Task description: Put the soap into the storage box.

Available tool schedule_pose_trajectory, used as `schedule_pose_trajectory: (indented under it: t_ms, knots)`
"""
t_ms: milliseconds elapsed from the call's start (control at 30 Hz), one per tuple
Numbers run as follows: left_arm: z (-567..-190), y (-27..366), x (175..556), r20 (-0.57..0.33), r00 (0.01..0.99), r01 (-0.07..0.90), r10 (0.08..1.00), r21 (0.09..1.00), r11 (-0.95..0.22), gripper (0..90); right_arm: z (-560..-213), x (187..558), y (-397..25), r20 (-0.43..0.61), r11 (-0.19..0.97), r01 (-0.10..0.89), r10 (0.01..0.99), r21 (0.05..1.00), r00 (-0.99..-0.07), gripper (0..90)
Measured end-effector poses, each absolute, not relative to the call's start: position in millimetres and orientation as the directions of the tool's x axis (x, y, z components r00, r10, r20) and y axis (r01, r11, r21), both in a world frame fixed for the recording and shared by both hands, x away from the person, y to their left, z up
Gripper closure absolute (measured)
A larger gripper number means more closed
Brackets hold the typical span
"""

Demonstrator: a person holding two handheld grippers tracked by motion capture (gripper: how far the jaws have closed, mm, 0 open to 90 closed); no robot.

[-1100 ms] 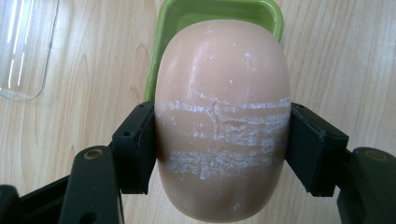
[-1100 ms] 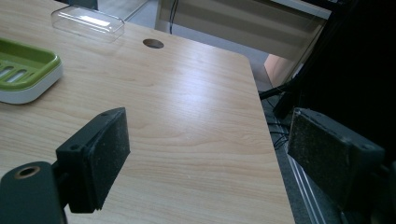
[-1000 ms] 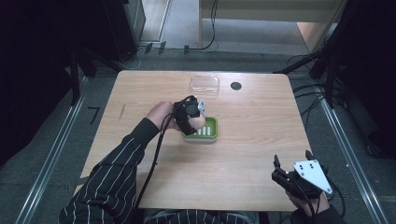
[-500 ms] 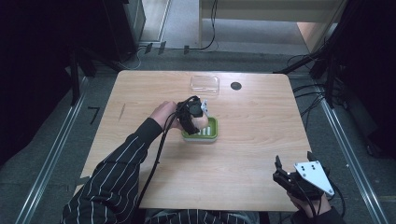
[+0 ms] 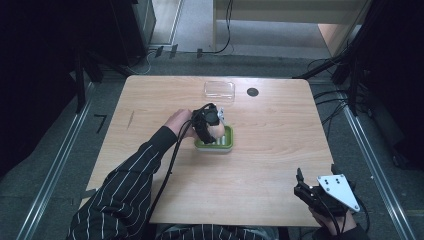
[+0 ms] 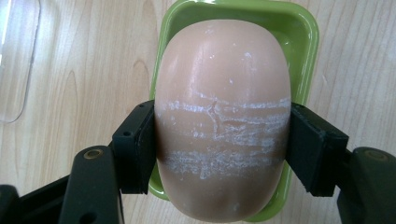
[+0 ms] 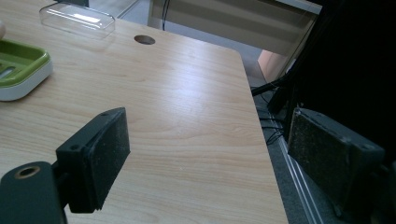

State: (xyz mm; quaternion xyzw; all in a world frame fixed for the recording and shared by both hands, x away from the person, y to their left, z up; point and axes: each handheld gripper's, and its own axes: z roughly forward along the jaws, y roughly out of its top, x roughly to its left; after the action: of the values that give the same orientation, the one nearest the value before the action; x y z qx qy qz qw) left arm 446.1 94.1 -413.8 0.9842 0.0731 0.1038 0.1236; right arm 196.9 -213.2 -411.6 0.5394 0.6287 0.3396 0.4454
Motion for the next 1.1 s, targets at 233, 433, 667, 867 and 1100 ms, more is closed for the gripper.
schedule_pose_trajectory:
  t_ms: [233,433,667,867,1100]
  knots:
    - [-419.6,90.4,448.3,0.184,0.969,0.112,0.163,0.26,-0.959,33.5,-411.7,195.7,-214.2,-0.196,0.188,0.376,0.98,0.907,-0.017,13.6]
    - [-423.2,88.1,449.2,0.181,0.97,0.114,0.165,0.263,-0.958,33.5,-411.8,195.7,-214.2,-0.194,0.185,0.378,0.981,0.907,-0.014,13.6]
    - [-427.6,88.3,450.6,0.179,0.969,0.122,0.172,0.258,-0.958,33.5,-411.8,196.1,-213.8,-0.197,0.19,0.377,0.98,0.907,-0.02,13.6]
    - [-431.8,88.3,451.0,0.175,0.971,0.117,0.164,0.249,-0.961,33.4,-411.8,196.1,-214.1,-0.196,0.188,0.376,0.981,0.907,-0.017,13.6]
    - [-435.1,87.2,451.5,0.168,0.972,0.119,0.162,0.242,-0.963,33.4,-411.9,196.4,-214.2,-0.197,0.19,0.375,0.98,0.907,-0.019,13.6]
